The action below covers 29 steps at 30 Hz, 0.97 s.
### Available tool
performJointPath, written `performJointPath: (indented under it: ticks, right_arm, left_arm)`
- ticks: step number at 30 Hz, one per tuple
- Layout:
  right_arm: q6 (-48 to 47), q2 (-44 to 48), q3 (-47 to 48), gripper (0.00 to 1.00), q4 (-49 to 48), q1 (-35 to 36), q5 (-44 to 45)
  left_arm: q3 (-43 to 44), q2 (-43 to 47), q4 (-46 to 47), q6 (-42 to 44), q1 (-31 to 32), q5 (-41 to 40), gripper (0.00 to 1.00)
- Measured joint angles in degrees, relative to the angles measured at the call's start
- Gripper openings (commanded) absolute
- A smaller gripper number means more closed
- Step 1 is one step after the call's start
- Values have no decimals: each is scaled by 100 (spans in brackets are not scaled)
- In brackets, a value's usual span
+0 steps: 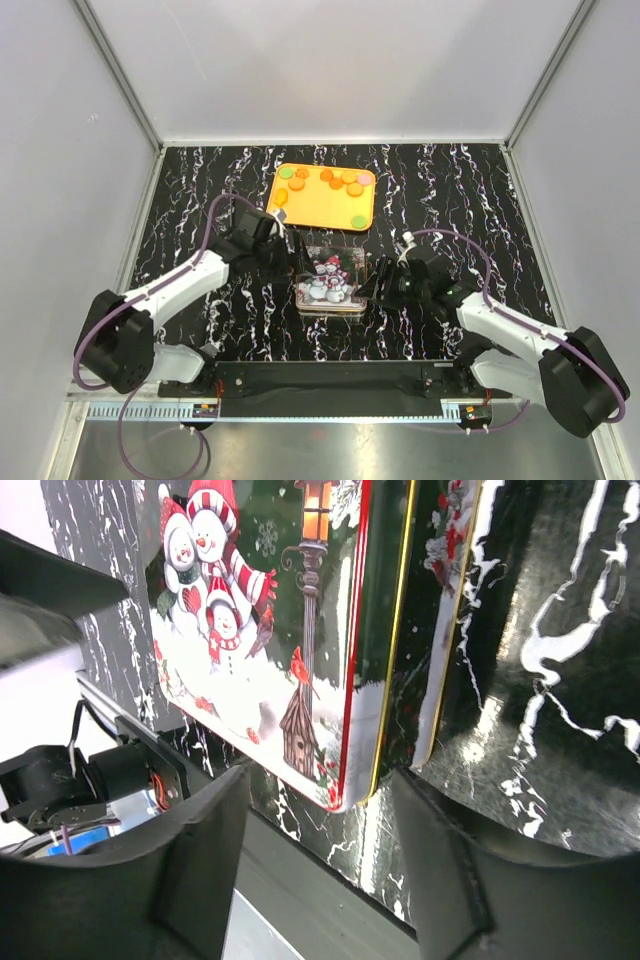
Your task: Pack the cookies
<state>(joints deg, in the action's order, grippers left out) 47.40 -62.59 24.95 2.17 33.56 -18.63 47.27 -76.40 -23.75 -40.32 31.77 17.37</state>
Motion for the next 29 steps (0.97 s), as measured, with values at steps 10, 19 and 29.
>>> performJointPath:
  ticks: [10, 19, 29]
  right_arm:
    - [-437, 798, 391, 100, 1235, -111, 350]
    - [-997, 1458, 1947, 100, 2767, -131, 1513]
    - [-1325, 1569, 2312, 100, 3423, -133, 2312]
  left_arm:
    - [28, 673, -422, 566, -420, -17, 94]
    - [330, 1333, -752, 975, -439, -138, 94]
    - [332, 1600, -811, 1097, -439, -136, 94]
